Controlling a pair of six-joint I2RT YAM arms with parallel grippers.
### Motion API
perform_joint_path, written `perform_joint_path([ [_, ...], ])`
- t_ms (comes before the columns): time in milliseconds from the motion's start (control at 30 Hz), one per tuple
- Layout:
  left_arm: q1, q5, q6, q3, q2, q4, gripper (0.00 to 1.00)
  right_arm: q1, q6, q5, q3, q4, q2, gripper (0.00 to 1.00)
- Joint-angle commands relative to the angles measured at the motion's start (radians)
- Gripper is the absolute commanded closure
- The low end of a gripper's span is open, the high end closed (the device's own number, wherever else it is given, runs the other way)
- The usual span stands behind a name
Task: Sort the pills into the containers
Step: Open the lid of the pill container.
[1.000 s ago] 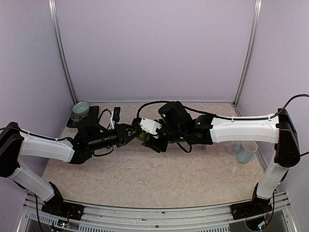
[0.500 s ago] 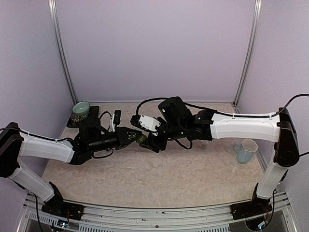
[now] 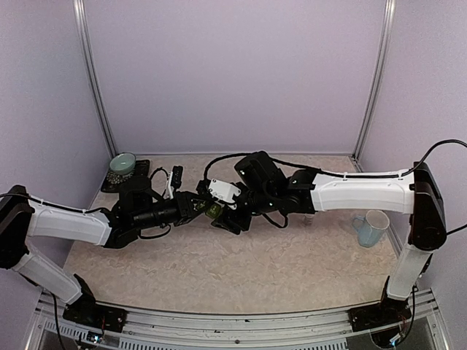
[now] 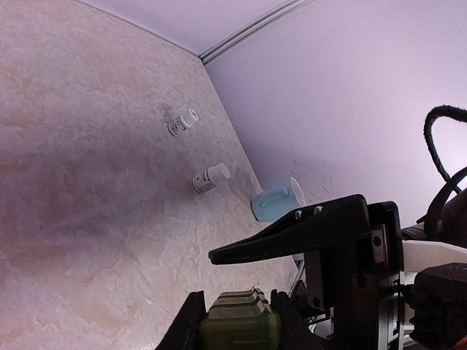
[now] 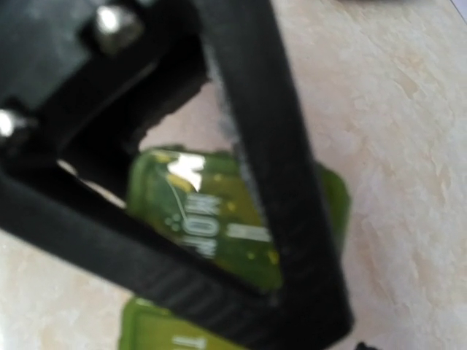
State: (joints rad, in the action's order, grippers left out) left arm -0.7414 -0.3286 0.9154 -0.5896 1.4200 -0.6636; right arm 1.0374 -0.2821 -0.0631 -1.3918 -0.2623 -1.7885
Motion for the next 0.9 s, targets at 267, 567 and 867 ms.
perform_joint_path([
  [267, 0.000, -0.004, -0.005, -0.022, -0.021, -0.006, 0.77, -0.006, 0.009, 0.094, 0.025, 0.051, -0.021, 0.34],
  [567, 0.000, -0.008, -0.004, -0.022, -0.026, -0.008, 0.77, -0.010, 0.006, 0.105, 0.034, 0.064, -0.027, 0.37],
  [867, 0.000, -0.022, -0.004, -0.019, -0.024, -0.018, 0.76, -0.011, -0.004, 0.089, 0.033, 0.074, -0.029, 0.53],
])
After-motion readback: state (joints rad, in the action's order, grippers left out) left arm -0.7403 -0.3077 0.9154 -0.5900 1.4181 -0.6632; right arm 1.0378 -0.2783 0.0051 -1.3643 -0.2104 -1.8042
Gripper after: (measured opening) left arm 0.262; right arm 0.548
